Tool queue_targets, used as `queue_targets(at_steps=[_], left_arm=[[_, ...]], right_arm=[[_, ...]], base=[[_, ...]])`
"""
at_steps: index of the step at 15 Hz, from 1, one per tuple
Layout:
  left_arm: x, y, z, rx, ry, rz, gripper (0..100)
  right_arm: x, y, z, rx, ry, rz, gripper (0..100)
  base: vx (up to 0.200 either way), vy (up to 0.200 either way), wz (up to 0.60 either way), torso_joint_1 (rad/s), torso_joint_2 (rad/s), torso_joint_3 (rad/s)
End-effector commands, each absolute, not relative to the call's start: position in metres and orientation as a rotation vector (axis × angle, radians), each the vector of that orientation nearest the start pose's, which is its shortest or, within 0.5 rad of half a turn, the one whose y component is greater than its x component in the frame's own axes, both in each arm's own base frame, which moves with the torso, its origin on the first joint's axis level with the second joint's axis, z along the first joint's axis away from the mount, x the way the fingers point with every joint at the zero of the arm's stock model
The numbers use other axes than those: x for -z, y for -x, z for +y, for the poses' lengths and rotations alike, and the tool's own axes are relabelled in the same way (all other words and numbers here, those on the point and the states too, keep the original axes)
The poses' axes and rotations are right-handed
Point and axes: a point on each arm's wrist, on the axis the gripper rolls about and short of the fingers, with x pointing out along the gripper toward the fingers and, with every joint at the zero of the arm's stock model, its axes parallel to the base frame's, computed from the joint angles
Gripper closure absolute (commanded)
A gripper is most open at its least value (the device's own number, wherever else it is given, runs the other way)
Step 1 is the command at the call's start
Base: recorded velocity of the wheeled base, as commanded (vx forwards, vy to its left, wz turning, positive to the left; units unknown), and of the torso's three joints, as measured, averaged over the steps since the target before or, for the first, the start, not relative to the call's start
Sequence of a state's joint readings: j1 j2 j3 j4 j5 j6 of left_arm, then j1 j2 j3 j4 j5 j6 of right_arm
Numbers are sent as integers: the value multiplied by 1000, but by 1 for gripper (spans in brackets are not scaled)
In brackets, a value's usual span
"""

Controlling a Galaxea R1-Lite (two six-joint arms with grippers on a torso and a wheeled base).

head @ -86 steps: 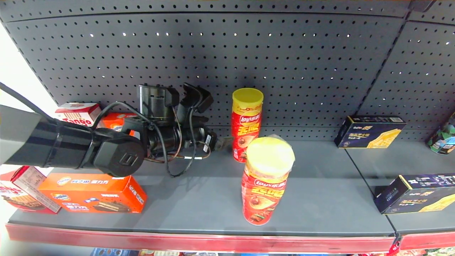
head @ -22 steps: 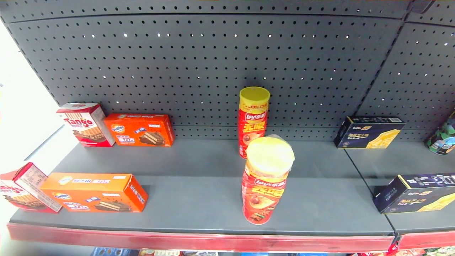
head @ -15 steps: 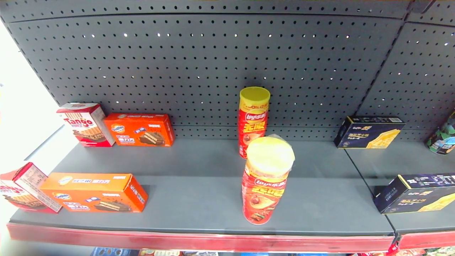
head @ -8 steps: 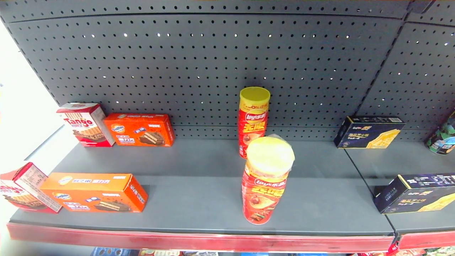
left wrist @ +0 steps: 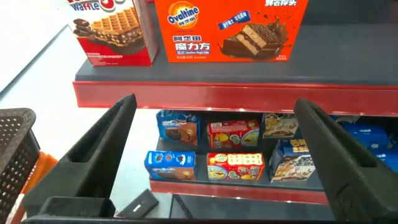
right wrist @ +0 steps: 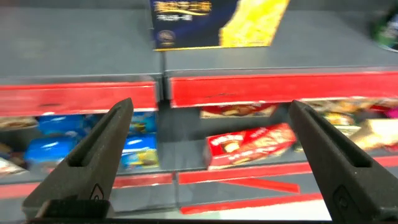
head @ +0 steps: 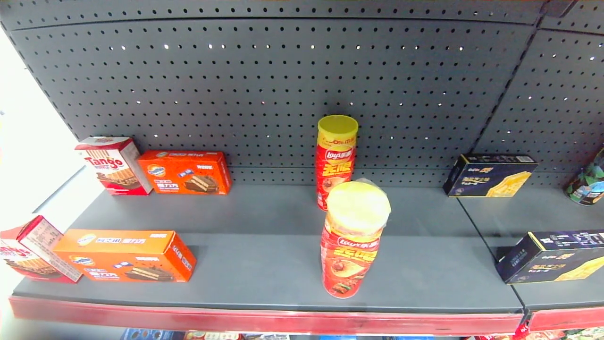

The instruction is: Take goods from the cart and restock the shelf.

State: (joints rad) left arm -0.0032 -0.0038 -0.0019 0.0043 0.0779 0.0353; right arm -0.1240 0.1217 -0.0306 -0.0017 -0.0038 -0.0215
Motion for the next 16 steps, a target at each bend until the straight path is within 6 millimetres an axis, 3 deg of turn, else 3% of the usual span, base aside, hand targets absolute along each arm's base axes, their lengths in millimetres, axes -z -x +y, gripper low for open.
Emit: queue_targets(at_steps=[1,2,3,7,11,16], left_arm=[[-75,23,2,-67,-34,4,0],[-76,23,1,-55,-34,2,0],[-76,23,1,-52,-35,2,0],[-76,23,1,-41,-34,2,0],[-76,23,1,-38,-34,2,0],[-76,23,1,-29,-21,0,0]], right_arm=[[-186,-23,-3,134,-147,117,0],[-212,-44,-4,81,-157,135,0],[-220,-53,0,-45,-101,154,0],[-217,-117,30,-371,34,281,0],[-199,-140,63,-547,81,418,0],[-192,-165,95,-649,111,448,0]], base=[[0,0,0,0,0,0],[0,0,0,0,0,0],[0,0,0,0,0,0],[0,0,0,0,0,0],[0,0,0,0,0,0],[0,0,0,0,0,0]])
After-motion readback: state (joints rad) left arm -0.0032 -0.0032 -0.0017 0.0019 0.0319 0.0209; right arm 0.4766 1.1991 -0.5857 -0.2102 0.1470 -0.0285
